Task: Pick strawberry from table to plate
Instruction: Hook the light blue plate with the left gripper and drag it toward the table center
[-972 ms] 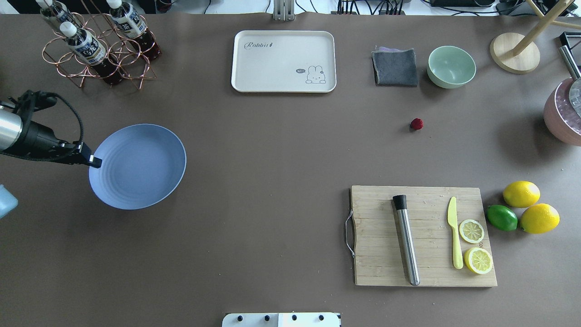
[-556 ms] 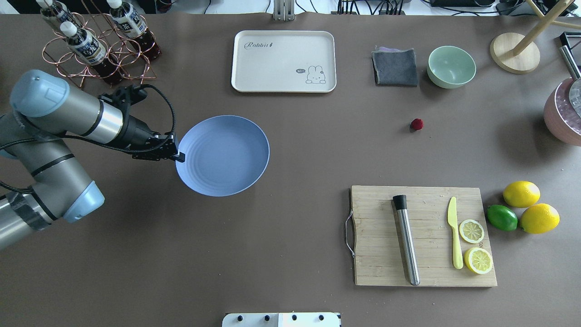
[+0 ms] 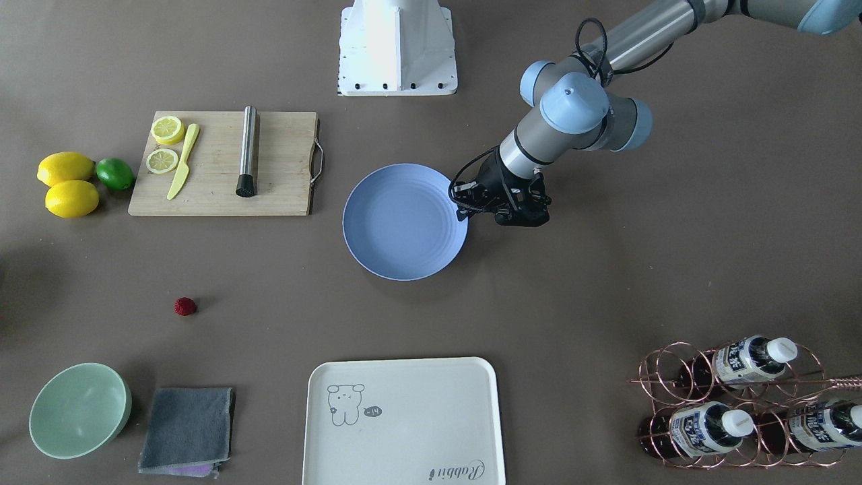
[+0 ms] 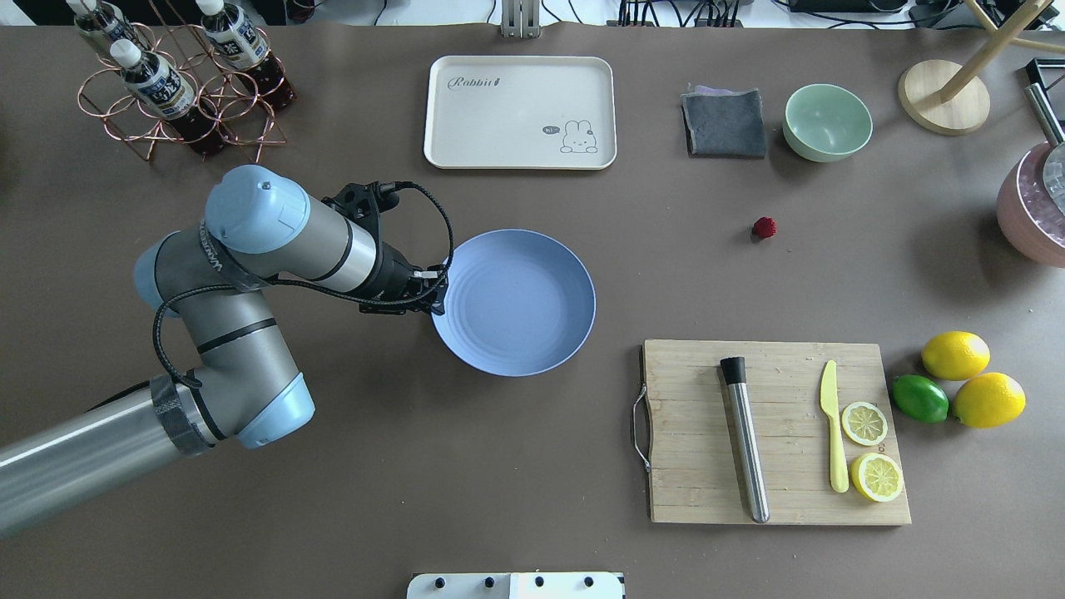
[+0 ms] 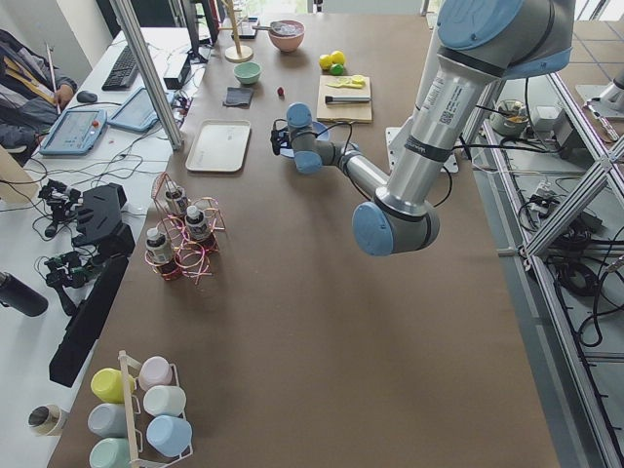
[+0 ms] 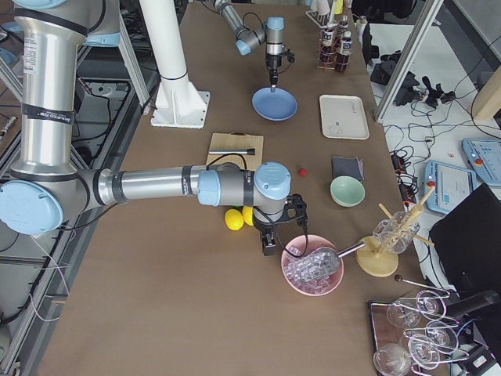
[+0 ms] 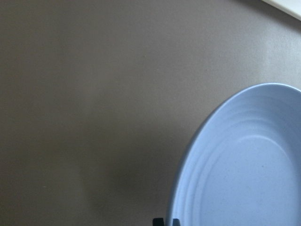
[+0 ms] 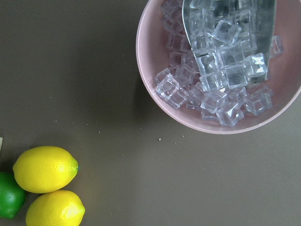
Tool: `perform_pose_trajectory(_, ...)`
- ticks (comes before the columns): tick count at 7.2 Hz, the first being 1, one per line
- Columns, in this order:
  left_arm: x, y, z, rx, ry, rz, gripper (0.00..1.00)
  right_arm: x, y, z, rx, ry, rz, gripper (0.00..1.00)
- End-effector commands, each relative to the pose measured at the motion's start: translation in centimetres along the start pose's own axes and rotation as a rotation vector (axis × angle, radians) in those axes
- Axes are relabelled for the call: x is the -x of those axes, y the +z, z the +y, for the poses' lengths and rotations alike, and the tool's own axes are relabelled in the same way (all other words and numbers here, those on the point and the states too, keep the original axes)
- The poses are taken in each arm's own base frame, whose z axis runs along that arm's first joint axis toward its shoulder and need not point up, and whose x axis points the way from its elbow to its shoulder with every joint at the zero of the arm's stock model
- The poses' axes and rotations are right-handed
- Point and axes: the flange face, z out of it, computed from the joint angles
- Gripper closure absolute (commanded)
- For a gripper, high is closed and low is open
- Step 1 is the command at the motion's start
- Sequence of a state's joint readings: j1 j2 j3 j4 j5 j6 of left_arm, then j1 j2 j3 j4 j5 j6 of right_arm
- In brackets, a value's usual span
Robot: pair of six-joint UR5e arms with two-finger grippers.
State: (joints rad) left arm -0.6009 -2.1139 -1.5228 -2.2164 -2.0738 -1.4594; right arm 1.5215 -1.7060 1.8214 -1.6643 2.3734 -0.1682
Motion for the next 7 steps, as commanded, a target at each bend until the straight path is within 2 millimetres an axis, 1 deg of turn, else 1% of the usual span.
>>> perform_pose_trajectory(1,-0.6,1.3,0.7,-0.011,-0.013,-0.006,1.00,0.1,0.0,0.0,0.000,-0.002,-0.003,0.00)
perform_pose_trajectory(2,-0.7,1.6,0.9,-0.018,-0.009,-0.005,1.00,0.4,0.0,-0.1,-0.006,0.000,-0.042,0.00)
perform_pose_trajectory(3,-0.4,1.7,0.9,-0.016,-0.012,-0.011,0.93,0.6,0.1,-0.1,-0.007,-0.001,-0.056,0.00)
perform_pose_trajectory(4,-0.3,1.7,0.8,-0.017,-0.014,-0.013,0.63,0.7,0.3,-0.2,-0.004,-0.004,-0.057,0.00)
perform_pose_trajectory(5,0.0,1.7,0.8,-0.016,-0.017,-0.019,0.03,1.0,0.3,-0.5,-0.003,-0.002,-0.054,0.00)
perform_pose_trajectory(6,-0.4,1.2,0.8,-0.020,-0.019,-0.009,0.03,2.3,0.6,-1.3,0.005,-0.010,-0.056,0.00)
perform_pose_trajectory(7,-0.8,0.3,0.7,-0.023,-0.040,0.000,0.03,4.5,0.7,-3.8,0.006,-0.053,-0.061,0.00)
